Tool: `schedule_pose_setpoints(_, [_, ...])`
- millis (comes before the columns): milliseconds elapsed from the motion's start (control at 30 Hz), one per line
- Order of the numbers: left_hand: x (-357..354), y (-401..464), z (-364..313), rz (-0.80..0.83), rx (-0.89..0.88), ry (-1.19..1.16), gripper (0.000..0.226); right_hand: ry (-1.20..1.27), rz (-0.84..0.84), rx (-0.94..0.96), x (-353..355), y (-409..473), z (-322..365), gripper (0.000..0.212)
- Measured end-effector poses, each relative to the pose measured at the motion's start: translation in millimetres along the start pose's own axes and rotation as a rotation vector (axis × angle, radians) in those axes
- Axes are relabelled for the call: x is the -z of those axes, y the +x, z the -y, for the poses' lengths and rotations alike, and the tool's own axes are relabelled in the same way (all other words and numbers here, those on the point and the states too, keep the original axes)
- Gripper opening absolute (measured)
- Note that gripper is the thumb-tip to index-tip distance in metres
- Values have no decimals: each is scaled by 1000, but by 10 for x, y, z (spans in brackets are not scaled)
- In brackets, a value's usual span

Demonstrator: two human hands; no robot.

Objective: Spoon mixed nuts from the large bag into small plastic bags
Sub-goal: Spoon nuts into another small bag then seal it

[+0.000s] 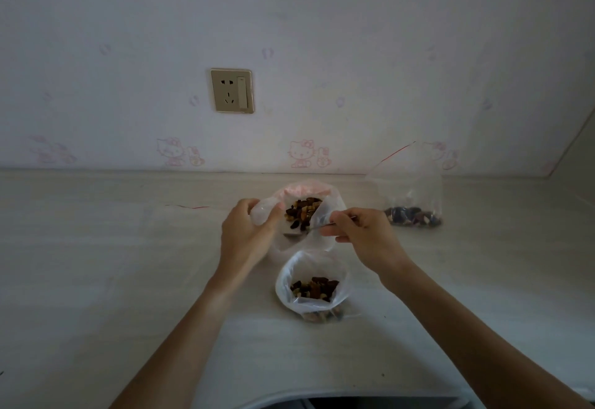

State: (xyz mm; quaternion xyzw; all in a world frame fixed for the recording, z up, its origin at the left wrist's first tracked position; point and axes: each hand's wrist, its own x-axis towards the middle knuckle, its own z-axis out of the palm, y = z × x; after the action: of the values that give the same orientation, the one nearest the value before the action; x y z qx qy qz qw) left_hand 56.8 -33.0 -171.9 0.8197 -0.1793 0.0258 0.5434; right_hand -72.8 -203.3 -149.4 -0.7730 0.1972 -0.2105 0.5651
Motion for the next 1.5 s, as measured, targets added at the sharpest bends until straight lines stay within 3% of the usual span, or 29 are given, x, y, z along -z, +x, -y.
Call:
schedule_pose_setpoints(200, [-59,-49,-20,-21,-237,62,25,9,-143,35,-94,119,-55,30])
schedule_pose_setpoints(367, [-73,-53,2,-15,-376,79,21,-102,-122,119,-160,136,-62,31])
schedule_pose_setpoints(733, [-81,-61,26,-53,-414,57,27,-24,-149,91,-211,157,-103,33])
schedule_pose_setpoints(967, [-54,-46,48,-97,-361,33,27,187,-157,-2,-134,138,-195,18])
schedule_pose_setpoints(1367, [-46,-40,66,-99,-297,82,22,148,-81,34,62,23,-99,18])
schedule_pose_setpoints(1500, [4,-53,50,-55,-277,169,39,163,-75,43,132,-27,-26,19])
